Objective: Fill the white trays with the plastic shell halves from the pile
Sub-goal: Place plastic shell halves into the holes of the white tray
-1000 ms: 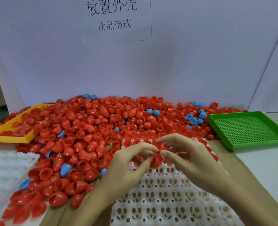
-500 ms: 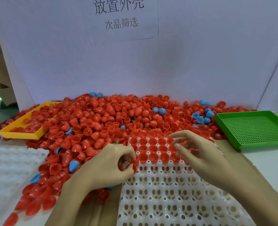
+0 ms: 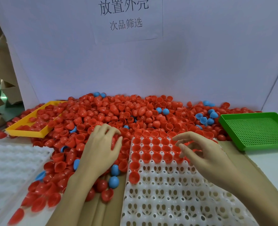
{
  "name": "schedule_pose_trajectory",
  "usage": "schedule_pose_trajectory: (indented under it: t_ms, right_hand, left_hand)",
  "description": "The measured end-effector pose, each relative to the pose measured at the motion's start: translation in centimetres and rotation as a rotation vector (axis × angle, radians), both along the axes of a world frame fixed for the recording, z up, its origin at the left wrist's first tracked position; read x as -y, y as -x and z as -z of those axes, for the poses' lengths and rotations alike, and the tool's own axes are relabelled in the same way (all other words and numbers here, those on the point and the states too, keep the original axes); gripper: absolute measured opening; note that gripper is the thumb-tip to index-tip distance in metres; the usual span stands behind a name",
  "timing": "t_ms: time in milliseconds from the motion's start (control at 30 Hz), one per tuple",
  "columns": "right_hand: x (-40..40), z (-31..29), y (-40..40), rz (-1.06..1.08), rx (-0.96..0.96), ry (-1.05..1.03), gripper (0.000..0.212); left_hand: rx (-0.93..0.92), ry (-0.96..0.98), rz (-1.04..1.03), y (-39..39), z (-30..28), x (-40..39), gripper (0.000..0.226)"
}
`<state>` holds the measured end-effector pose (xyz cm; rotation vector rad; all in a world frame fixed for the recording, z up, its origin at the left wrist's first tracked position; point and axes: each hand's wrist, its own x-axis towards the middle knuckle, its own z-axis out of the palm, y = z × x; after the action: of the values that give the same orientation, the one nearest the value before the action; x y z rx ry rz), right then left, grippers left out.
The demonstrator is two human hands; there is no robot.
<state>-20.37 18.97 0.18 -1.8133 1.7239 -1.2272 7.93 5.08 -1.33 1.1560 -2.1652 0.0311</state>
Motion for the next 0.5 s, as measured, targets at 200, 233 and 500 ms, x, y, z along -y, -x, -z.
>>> schedule_pose_trajectory:
  t_ms: [200,233,500]
  right_hand:
    - [-0.1,-0.2,-0.4,-0.012,-0.009,-0.013,0.025]
    - [-0.1,-0.2,-0.4,-0.013,-0.012,-0.015,0.025]
    - [-0.2,-0.4,-0.4,0.000,-0.010,-0.027,0.023]
  left_hand:
    - [0.166,-0.248,-0.136,-1.9,2.8,2.7,0.041]
    - [0.153,-0.255,-0.137,-2.0,3.0,2.9,0.042]
    - [0.033,0.022,-0.195,-1.5,2.5,2.5,0.029]
